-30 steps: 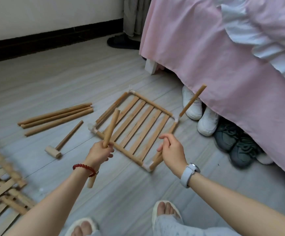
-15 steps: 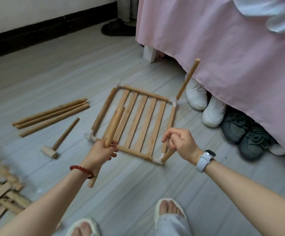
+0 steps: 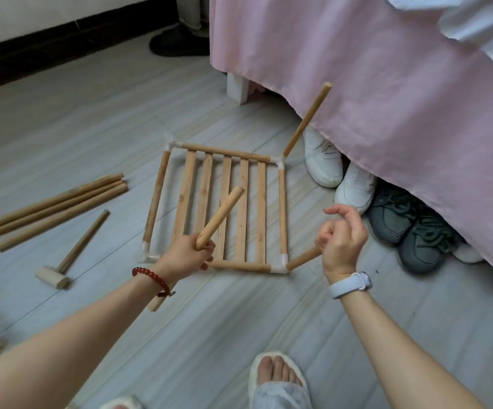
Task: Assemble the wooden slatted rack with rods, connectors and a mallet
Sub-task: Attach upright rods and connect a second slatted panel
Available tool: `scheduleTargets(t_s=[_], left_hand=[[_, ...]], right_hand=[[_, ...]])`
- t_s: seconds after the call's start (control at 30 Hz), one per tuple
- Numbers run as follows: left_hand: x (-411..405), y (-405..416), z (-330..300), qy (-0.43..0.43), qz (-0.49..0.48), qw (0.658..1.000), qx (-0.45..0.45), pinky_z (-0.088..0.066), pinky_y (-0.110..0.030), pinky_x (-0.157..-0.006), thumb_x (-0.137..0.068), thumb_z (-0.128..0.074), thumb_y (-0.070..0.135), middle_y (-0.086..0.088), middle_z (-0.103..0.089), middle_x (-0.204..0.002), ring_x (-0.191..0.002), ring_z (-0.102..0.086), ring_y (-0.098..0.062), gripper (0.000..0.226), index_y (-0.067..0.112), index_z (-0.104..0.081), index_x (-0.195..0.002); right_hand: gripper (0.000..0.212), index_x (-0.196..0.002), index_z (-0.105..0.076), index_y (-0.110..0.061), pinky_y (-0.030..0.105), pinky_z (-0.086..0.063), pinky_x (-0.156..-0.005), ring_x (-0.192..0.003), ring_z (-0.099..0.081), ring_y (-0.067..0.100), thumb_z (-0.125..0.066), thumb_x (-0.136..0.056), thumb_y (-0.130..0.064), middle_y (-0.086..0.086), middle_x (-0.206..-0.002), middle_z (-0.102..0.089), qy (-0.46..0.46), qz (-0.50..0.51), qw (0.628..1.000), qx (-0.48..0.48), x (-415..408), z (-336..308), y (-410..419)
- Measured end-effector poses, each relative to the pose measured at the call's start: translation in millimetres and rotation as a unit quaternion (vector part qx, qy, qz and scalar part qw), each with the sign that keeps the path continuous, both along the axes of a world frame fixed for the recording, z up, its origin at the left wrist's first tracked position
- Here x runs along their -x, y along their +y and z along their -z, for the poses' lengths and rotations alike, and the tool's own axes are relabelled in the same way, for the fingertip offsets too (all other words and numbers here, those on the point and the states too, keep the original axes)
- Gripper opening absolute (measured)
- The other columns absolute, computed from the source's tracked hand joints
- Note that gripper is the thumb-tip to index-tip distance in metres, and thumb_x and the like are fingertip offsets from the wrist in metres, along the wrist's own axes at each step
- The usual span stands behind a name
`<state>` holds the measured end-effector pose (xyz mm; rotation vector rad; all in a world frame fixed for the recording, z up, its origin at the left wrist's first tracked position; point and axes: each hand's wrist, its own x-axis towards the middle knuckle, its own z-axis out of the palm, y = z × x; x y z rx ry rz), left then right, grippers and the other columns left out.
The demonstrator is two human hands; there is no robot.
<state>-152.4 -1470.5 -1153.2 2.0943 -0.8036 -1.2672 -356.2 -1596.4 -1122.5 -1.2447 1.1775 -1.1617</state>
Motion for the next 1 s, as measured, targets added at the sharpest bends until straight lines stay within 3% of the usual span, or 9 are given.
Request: scheduleTargets(t_s=[0.23,0.37,0.43,0.5,0.6,0.7,0.8,0.87,1.0], left_hand=[[12.4,-11.0,0.6,0.037,-0.06,0.997,0.022,-0.05,-0.023,-0.052,-0.096,-0.052,0.019,-0.008,-0.059,-0.067,-0.056,-0.058,-0.015,0.013,0.008,-0.058,-0.092],[31.3,-13.2,-26.7,0.058,-0.062,0.994,0.074,-0.046,-0.02,-0.048,-0.096,-0.052,0.025,-0.004,-0.048,-0.055,-0.046,-0.049,-0.011,0.024,0.002,-0.059,-0.092],[37.0,-12.6,-45.6,0.054,-0.055,0.993,0.091,-0.049,-0.025,-0.055,-0.095,-0.052,0.03,-0.004,-0.05,-0.057,-0.051,-0.053,-0.014,0.029,0.003,-0.06,-0.087],[37.4,-10.5,-59.9,-0.009,0.001,0.996,0.087,-0.051,-0.025,-0.061,-0.095,-0.051,0.037,-0.004,-0.057,-0.063,-0.057,-0.059,-0.012,0.037,0.003,-0.059,-0.082],[32.0,-2.2,-77.8,-0.105,0.08,0.987,0.091,-0.049,-0.029,-0.065,-0.094,-0.05,0.042,-0.003,-0.059,-0.066,-0.06,-0.056,-0.01,0.048,-0.001,-0.059,-0.075],[24.6,10.5,-87.2,-0.137,0.094,0.981,0.102,-0.05,-0.038,-0.071,-0.093,-0.052,0.041,-0.005,-0.062,-0.067,-0.065,-0.058,-0.019,0.043,0.006,-0.058,-0.069],[-4.1,26.9,-73.9,-0.147,0.139,0.979,0.036,-0.051,-0.041,-0.086,-0.085,-0.051,0.061,-0.006,-0.067,-0.101,-0.095,-0.062,-0.019,0.052,0.014,-0.064,-0.104],[-41.9,50.0,-49.3,-0.146,0.161,0.975,-0.044,-0.038,-0.04,-0.106,-0.079,-0.053,0.069,-0.005,-0.048,-0.136,-0.126,-0.046,-0.022,0.079,0.025,-0.037,-0.143],[-97.8,98.8,14.9,-0.146,0.084,0.974,-0.154,-0.025,-0.03,-0.111,-0.093,-0.055,0.037,-0.014,-0.022,-0.152,-0.138,-0.03,-0.026,0.077,0.02,-0.009,-0.152]], right_hand=[[0.02,-0.064,-0.05,-0.009,0.017,-0.024,-0.042,-0.036,-0.025,0.008,-0.031,-0.07,-0.006,-0.01,-0.036,-0.031,0.021,-0.077,0.997,-0.009,7.0,13.0,-3.6],[0.028,-0.076,-0.054,-0.011,0.029,-0.038,-0.049,-0.043,-0.038,0.012,-0.03,-0.086,0.0,-0.005,-0.044,-0.041,0.12,-0.143,0.981,-0.057,9.5,-3.3,-6.3],[0.025,-0.101,-0.057,-0.015,0.04,-0.047,-0.073,-0.074,-0.058,0.021,-0.034,-0.095,-0.006,0.005,-0.075,-0.061,0.292,-0.204,0.934,-0.022,6.1,-22.7,-5.5],[0.034,-0.128,-0.05,-0.012,0.037,-0.037,-0.099,-0.113,-0.051,0.022,-0.04,-0.096,-0.019,0.007,-0.117,-0.058,0.421,-0.208,0.879,0.084,-0.8,-42.0,2.3],[0.052,-0.136,-0.044,-0.008,0.031,-0.028,-0.108,-0.122,-0.042,0.013,-0.042,-0.093,-0.037,0.0,-0.128,-0.051,0.325,-0.262,0.878,0.234,-29.4,-81.7,21.9],[0.031,-0.122,-0.049,-0.02,0.022,-0.036,-0.102,-0.114,-0.049,0.005,-0.05,-0.095,-0.034,-0.007,-0.119,-0.056,0.179,-0.413,0.891,0.059,-75.8,-106.1,45.3],[0.018,-0.098,-0.056,-0.011,0.011,-0.042,-0.08,-0.089,-0.058,0.005,-0.048,-0.098,-0.027,-0.004,-0.089,-0.064,0.116,-0.383,0.917,0.009,-123.3,-96.6,59.5],[0.022,-0.085,-0.051,-0.015,0.024,-0.043,-0.077,-0.082,-0.053,0.013,-0.045,-0.098,-0.03,-0.006,-0.078,-0.052,0.171,-0.375,0.909,0.067,-149.1,-79.7,63.7],[0.029,-0.091,-0.05,-0.021,0.036,-0.043,-0.079,-0.095,-0.048,0.017,-0.036,-0.098,-0.045,-0.007,-0.09,-0.049,0.338,-0.398,0.839,0.151,-166.6,-40.8,55.1]])
